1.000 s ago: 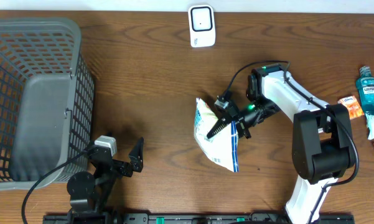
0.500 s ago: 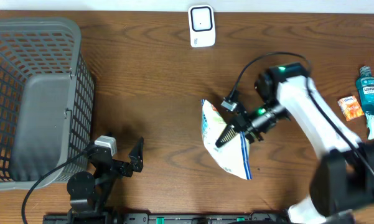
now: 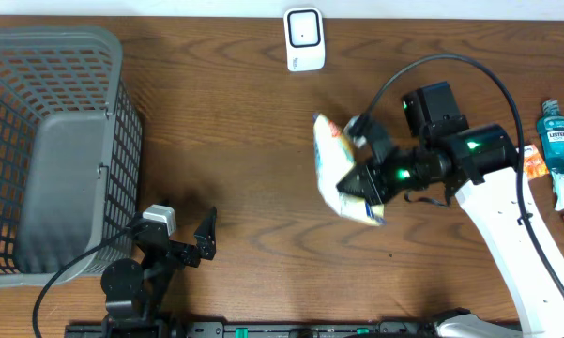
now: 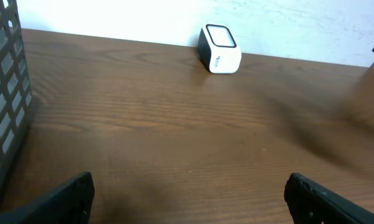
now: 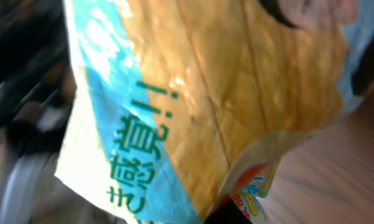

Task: Scan the item barcode
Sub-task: 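Raise the snack bag and hold it in front of the white scanner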

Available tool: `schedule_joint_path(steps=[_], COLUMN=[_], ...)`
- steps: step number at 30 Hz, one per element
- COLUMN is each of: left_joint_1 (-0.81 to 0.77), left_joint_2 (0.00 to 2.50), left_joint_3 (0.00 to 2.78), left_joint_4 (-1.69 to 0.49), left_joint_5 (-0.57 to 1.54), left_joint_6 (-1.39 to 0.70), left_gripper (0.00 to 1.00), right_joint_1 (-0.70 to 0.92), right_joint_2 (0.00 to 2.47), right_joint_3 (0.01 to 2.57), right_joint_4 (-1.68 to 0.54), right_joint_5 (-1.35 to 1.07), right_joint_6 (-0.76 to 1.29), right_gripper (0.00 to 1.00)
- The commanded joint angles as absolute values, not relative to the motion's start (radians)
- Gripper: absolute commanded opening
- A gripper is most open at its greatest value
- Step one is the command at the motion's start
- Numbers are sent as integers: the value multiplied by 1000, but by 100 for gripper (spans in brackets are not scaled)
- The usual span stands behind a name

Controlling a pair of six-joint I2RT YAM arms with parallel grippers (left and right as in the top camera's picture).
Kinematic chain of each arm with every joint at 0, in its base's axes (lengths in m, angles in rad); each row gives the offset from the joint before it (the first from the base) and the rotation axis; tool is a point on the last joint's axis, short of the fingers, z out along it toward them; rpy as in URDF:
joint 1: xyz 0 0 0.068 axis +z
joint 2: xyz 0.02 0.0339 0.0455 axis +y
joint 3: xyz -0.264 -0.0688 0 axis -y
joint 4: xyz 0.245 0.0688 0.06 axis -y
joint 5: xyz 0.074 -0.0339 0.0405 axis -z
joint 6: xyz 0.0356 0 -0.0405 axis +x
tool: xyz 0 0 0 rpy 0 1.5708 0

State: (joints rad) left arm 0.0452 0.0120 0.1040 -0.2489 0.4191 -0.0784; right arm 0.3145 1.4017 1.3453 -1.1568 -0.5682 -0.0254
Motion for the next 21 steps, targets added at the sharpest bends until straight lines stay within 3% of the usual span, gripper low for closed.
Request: schedule_joint_path(steps=[1,10,21], left_joint_1=[49,49,49], left_joint_2=[10,10,10], left_joint_3=[84,84,84], left_joint_4=[-260,-260,-260], left_joint_5=[417,417,417], left_joint_6=[-84,-84,-84], left_gripper=[98,98,98], right_joint_1=[337,355,381], right_joint_2=[1407,1435,1709], right_joint_3=[1351,1351,1394], right_joint_4=[-1108,-918,-485], right_joint_5=[-184,131,133], right_joint_6=[419,934,836], right_gripper=[2,2,2])
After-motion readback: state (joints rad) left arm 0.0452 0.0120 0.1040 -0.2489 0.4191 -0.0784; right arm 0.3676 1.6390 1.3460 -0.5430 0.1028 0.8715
